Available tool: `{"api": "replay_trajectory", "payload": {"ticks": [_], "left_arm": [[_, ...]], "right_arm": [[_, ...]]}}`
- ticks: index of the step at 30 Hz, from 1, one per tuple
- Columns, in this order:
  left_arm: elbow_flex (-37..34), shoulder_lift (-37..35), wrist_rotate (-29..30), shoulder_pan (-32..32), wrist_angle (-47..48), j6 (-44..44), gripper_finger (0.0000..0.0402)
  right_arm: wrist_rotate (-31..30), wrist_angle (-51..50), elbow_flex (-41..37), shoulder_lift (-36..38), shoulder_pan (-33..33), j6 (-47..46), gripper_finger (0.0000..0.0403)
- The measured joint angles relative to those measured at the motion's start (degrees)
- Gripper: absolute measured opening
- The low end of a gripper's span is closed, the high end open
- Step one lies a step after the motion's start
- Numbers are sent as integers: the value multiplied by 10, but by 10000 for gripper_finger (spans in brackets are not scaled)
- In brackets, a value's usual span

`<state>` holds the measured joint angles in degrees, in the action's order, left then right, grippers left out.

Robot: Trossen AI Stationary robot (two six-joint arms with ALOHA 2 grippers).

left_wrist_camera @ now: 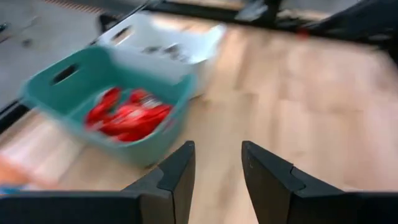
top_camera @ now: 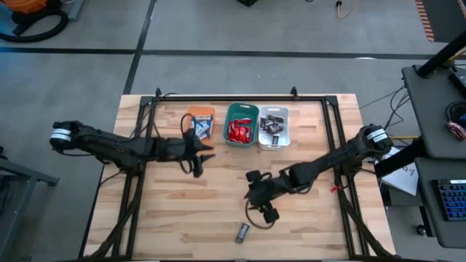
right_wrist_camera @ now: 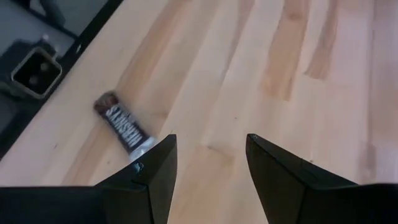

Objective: Organize candy in baskets
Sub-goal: Put the brown chocolate into the white bin

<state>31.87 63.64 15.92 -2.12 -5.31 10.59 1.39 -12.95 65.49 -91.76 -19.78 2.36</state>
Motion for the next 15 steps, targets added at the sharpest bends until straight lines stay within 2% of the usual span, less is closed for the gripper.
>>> {"api": "replay_trajectory", "payload": {"ticks": [8,15], "left_arm": [[3,0,1,-86,-83,0,116],[3,0,2,-102,-88,5,116]], "right_arm": [[-29,32,0,-51,-47,3,183],[-29,68,6,-98,-63,-1,183]]}}
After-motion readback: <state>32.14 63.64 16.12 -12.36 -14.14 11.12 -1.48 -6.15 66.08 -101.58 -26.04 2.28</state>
